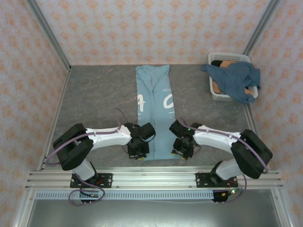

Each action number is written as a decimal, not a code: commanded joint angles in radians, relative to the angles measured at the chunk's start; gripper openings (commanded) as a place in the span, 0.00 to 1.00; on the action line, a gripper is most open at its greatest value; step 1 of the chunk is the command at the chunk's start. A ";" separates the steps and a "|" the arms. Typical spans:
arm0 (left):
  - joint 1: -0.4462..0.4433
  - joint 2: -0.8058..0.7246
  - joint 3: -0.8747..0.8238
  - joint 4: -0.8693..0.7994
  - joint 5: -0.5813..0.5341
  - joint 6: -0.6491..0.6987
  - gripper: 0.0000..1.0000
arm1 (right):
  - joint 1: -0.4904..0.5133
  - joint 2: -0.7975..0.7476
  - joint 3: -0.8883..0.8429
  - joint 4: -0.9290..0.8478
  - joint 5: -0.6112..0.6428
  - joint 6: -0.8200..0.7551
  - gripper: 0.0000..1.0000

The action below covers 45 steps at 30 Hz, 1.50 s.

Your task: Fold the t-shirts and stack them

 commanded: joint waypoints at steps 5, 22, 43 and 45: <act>-0.006 -0.020 0.017 -0.066 -0.030 0.017 0.00 | 0.008 0.028 0.011 0.021 0.067 -0.005 0.05; 0.075 -0.247 0.098 -0.141 -0.090 0.009 0.00 | -0.011 -0.072 0.278 -0.261 0.156 -0.081 0.00; 0.439 0.058 0.525 -0.160 -0.073 0.208 0.00 | -0.243 0.383 0.953 -0.318 0.259 -0.324 0.00; 0.459 0.104 0.570 -0.154 -0.070 0.225 0.00 | -0.260 0.433 1.009 -0.325 0.262 -0.338 0.00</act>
